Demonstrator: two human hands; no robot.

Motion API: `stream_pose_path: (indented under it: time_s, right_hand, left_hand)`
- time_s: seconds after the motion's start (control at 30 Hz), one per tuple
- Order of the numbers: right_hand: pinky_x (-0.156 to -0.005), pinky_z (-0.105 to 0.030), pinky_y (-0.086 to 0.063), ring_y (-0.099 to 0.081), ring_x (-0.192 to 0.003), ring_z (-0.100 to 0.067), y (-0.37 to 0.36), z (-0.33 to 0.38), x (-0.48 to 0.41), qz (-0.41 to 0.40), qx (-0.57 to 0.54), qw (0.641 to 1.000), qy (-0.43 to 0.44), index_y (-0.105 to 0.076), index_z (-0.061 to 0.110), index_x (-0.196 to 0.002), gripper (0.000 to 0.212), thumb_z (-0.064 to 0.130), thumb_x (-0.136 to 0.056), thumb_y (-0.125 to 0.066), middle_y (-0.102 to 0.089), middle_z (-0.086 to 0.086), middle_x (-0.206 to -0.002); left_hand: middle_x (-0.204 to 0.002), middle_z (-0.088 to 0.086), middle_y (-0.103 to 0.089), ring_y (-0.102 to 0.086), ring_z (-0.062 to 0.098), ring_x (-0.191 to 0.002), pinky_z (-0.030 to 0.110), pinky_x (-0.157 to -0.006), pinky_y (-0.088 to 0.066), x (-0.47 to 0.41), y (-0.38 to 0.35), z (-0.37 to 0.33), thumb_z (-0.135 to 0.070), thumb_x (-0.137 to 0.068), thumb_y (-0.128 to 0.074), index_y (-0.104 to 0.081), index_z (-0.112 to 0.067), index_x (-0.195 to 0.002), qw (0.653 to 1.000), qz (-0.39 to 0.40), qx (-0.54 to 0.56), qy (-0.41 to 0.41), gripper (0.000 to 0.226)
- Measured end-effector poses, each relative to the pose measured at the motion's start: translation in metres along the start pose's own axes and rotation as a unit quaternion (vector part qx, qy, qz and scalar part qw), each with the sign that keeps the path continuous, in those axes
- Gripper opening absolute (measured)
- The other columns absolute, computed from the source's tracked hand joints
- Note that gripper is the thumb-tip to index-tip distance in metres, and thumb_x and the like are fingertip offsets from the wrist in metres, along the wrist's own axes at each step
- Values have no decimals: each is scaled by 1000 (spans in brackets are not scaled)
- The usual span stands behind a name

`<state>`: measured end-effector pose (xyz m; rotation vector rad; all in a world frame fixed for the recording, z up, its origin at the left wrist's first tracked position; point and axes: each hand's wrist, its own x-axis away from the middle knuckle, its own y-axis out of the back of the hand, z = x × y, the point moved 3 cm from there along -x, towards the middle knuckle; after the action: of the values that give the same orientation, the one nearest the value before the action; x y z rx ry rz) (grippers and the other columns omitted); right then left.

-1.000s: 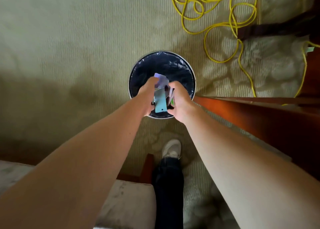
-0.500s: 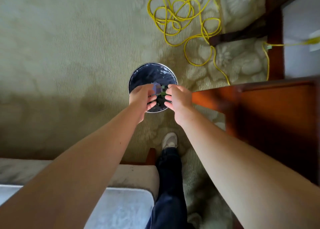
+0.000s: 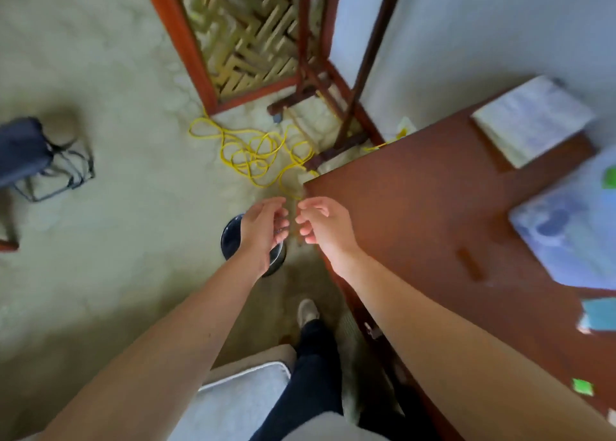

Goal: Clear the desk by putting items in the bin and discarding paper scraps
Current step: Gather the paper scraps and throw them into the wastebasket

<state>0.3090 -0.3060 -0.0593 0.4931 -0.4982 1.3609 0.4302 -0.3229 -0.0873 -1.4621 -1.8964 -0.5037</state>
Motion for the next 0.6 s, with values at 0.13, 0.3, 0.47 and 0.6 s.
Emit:
stream_pose_path:
  time_s: [0.13,0.3,0.47,0.6]
  right_hand:
    - [-49,-20,-39,-51,-56,-12,61,19,39,-60,-19,998,27,-63,15,-89,16,2,-85,-53,-62,-1,-74]
    - [-44,-17,-40,-51,-49,-9,139,20,85,-137,-55,987,64,-63,15,-86,20,0,-87,-50,-62,-4,-71]
    - [-45,-15,-39,-51,-47,-5,214,-7,134,-218,-82,968,93,-63,15,-82,22,-3,-86,-51,-63,-3,-68]
    - [-46,-15,-41,-52,-50,-8,267,-34,175,-274,-98,952,93,-65,9,-89,19,-2,-86,-52,-64,-3,-70]
  left_hand:
    - [-69,1,-57,-51,10,-54,21,-48,-38,47,-50,-10,-5,-90,-49,-65,-13,-89,994,75,-63,-49,18]
    - [-74,4,-61,-54,12,-57,22,-48,-41,95,-122,7,-3,-91,-47,-65,-13,-92,974,173,-131,-64,21]
    - [-76,4,-61,-54,13,-61,21,-48,-41,155,-191,46,-6,-94,-47,-64,-12,-96,950,231,-196,-74,18]
    - [-73,3,-59,-52,12,-58,21,-50,-40,204,-229,84,-3,-93,-45,-63,-14,-88,935,271,-216,-76,21]
